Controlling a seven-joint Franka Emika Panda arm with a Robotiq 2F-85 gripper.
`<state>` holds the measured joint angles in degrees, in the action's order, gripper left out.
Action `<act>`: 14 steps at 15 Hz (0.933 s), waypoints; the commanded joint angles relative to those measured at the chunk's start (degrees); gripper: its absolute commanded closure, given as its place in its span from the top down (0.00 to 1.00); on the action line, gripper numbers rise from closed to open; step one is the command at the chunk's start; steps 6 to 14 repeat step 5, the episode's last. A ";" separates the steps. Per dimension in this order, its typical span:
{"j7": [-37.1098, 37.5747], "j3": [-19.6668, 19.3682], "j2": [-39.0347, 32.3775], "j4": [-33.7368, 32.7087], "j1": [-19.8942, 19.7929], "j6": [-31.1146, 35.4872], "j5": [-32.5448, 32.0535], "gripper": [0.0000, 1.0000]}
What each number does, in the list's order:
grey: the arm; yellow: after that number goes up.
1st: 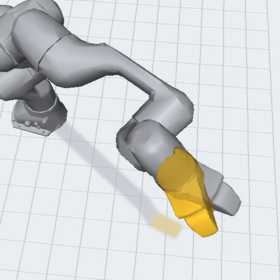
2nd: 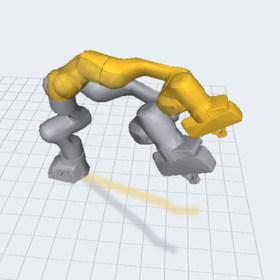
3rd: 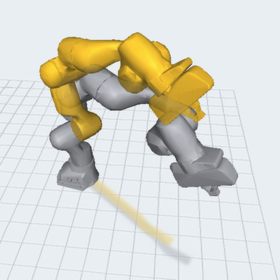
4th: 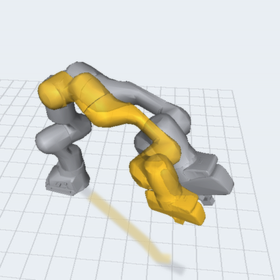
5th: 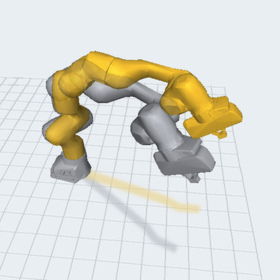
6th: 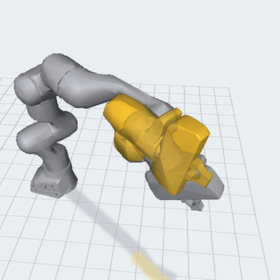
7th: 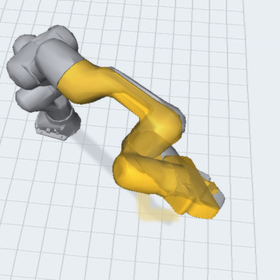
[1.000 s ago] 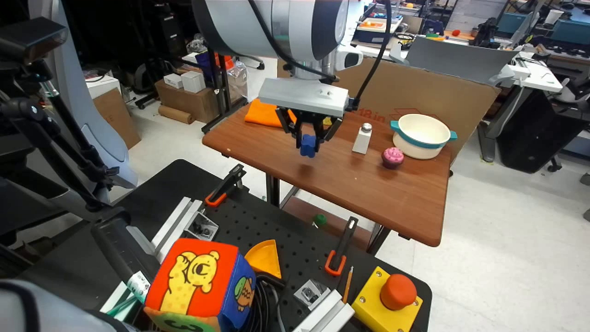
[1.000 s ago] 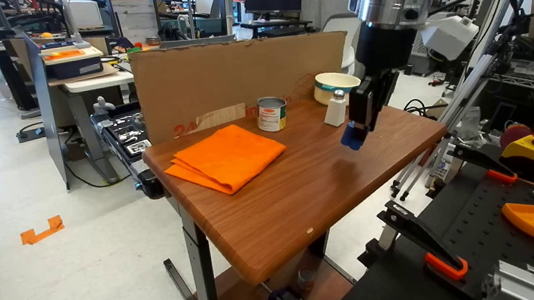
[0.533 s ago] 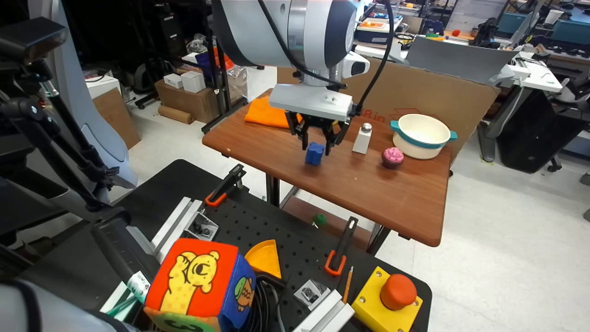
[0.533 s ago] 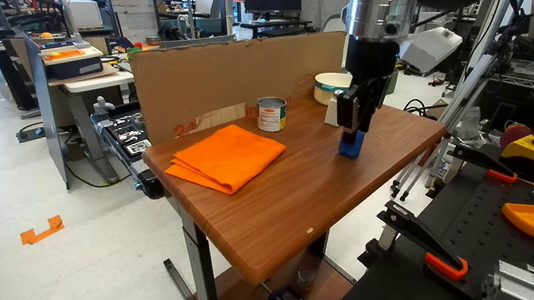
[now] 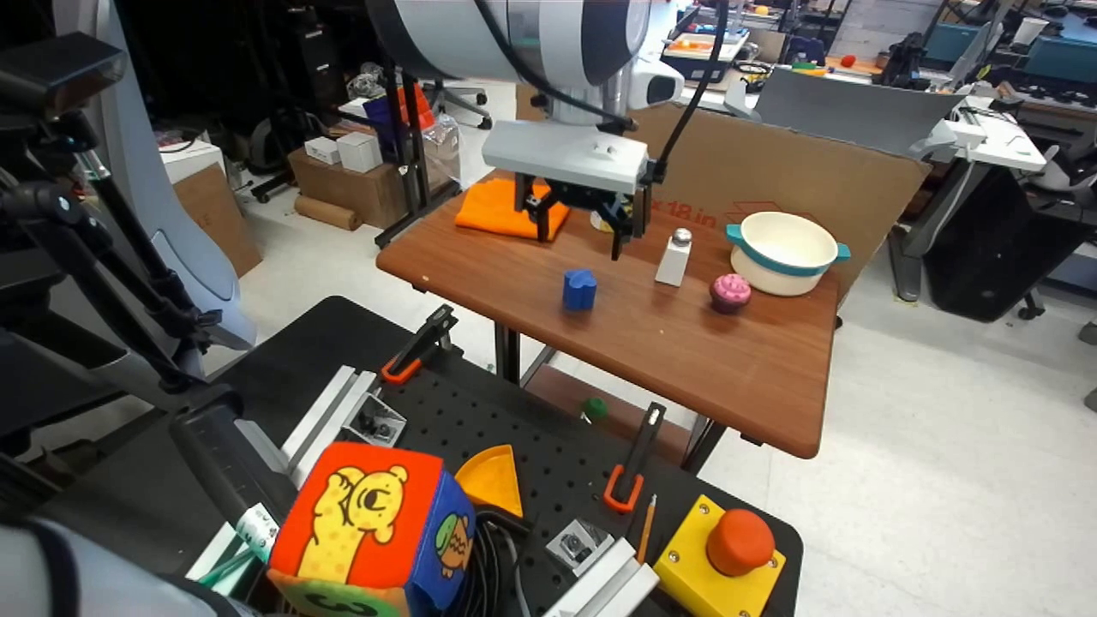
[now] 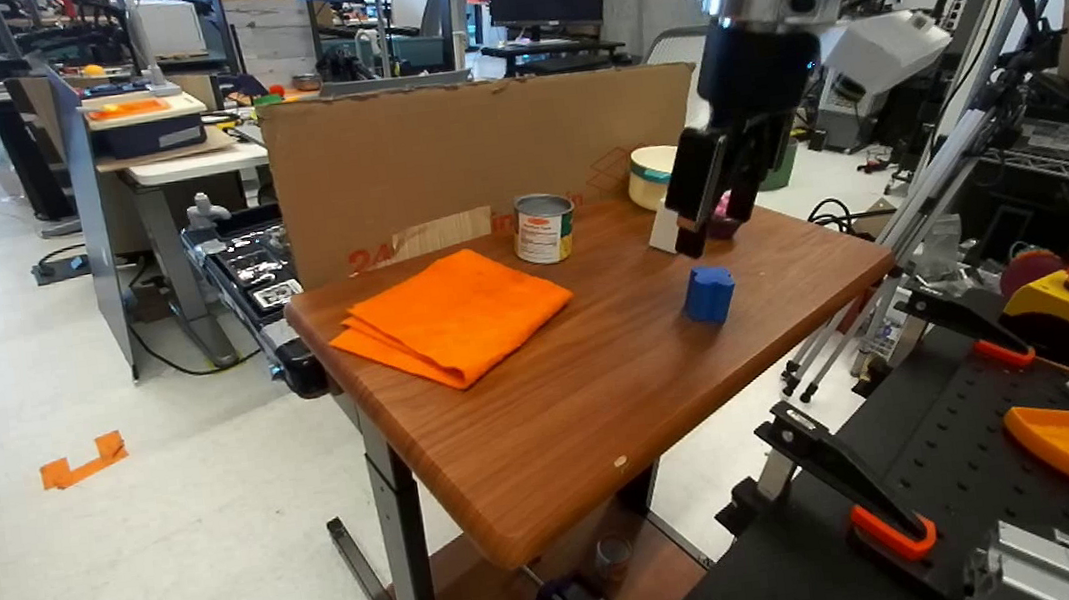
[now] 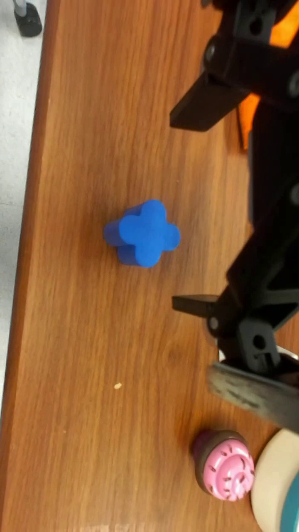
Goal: Pick the blue cube in the bowl and put it on the table
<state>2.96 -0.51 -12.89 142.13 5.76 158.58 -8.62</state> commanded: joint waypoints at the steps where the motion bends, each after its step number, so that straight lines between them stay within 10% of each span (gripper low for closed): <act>1: -0.64 0.68 2.18 1.01 -0.90 -0.51 0.34 1.00; 14: -0.41 0.59 1.00 0.81 -0.76 -0.49 0.23 1.00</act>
